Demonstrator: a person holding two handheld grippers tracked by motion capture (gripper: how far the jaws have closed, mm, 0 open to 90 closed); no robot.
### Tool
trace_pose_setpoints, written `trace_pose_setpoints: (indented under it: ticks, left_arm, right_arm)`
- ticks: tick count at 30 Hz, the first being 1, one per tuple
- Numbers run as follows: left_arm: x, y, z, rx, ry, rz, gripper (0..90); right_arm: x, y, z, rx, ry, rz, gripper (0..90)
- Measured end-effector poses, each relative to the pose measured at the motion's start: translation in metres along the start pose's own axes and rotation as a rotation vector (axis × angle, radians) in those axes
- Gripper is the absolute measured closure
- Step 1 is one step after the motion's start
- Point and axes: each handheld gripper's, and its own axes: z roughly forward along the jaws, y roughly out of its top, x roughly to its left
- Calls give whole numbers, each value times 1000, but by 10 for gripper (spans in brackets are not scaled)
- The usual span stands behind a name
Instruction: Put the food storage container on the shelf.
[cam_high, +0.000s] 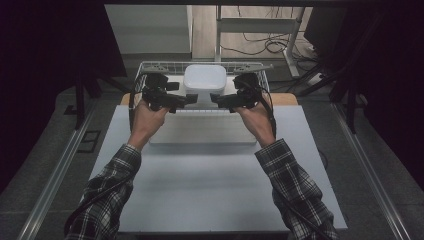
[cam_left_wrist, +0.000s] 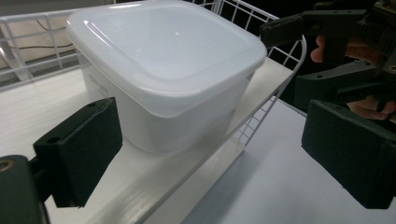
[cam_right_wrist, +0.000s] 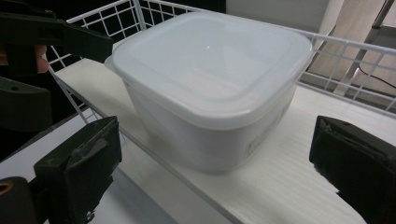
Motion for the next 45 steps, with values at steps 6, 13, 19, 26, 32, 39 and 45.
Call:
trace_pose_setpoints:
  ticks: [6,13,19,26,32,39,45]
  left_arm:
    - [-6,-11,2,10,-7,25,38]
    - [-11,-20,2,23,-2,45,38]
    - [-17,-27,-3,15,-10,63,38]
    - [-25,-36,-7,12,-24,75,37]
    - [-30,-45,-8,12,-58,74,21]
    - [-35,-57,-7,31,-74,96,15]
    - [-39,-67,-6,39,-88,95,13]
  right_arm:
    - [1,-12,-5,3,11,-12,20]
    - [2,-23,-14,7,22,-26,20]
    - [6,-30,-20,7,39,-37,20]
    - [13,-38,-25,10,56,-61,20]
    - [19,-43,-29,6,68,-82,20]
    - [25,-51,-31,15,80,-101,20]
    - [27,-59,-33,13,90,-99,20]
